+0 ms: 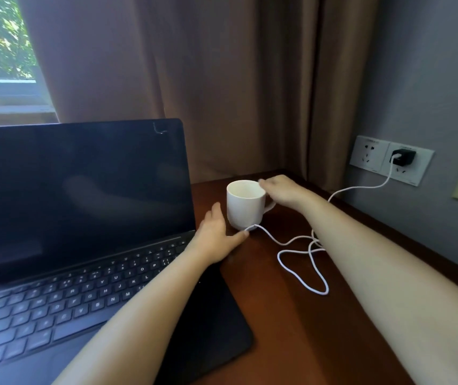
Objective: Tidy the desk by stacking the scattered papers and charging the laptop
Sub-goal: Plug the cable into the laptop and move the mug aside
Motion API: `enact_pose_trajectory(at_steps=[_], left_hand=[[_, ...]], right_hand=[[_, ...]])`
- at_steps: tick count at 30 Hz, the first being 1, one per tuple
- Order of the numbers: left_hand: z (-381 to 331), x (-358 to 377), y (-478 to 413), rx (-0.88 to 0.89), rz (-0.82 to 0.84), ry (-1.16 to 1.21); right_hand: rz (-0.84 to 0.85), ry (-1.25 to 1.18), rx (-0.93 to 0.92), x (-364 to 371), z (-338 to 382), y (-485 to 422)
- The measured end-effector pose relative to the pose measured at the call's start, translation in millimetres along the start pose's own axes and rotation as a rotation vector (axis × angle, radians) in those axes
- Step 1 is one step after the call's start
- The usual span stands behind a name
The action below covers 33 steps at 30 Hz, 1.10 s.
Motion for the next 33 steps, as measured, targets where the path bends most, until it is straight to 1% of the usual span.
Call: enact_pose_trajectory(at_steps=[2, 5, 7, 11, 15, 21, 24, 29, 33], left_hand=[[-7, -10, -8, 0.0, -0.044, 0.119], [-20, -20, -26, 0.061, -0.051, 0.221], [-25, -21, -38, 0.064, -0.036, 0.223], [-25, -16, -59, 0.021, -0.07, 0.242], [-34, -10, -85, 0.027, -0.062, 0.25], [-55, -8, -149, 0.061, 0.018, 0.214], [-63, -2, -182, 0.078, 0.046, 0.248], [-70, 6, -226, 0.078, 0.003, 0.38], [-73, 9, -245, 0.071, -0.018, 0.404]], right_hand=[[-0.073, 0.032, -0.021, -6, -13, 4], [-0.1, 0.027, -0.055, -7, -26, 8], [-0.116, -0.005, -0.097, -8, -31, 10], [-0.133, -0.062, -0.151, -14, -39, 9], [-0.191, -0.054, -0.127, -31, -49, -6], [-0.266, -0.141, -0.043, -59, -74, -47], [-0.325, -0.148, -0.017, -74, -87, -69], [-0.4, -0.184, 0.02, -86, -103, -100], [-0.443, -0.226, 0.043, -87, -108, -116]])
Point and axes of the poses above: each hand's wrist, its own y-axis away from the middle knuckle, its own x-axis out of the palm, z = x × y, the point moved 5 cm from there along -y, towards the middle knuckle, and after that the axes turned 10 degrees about z, right-handed, at the moved point
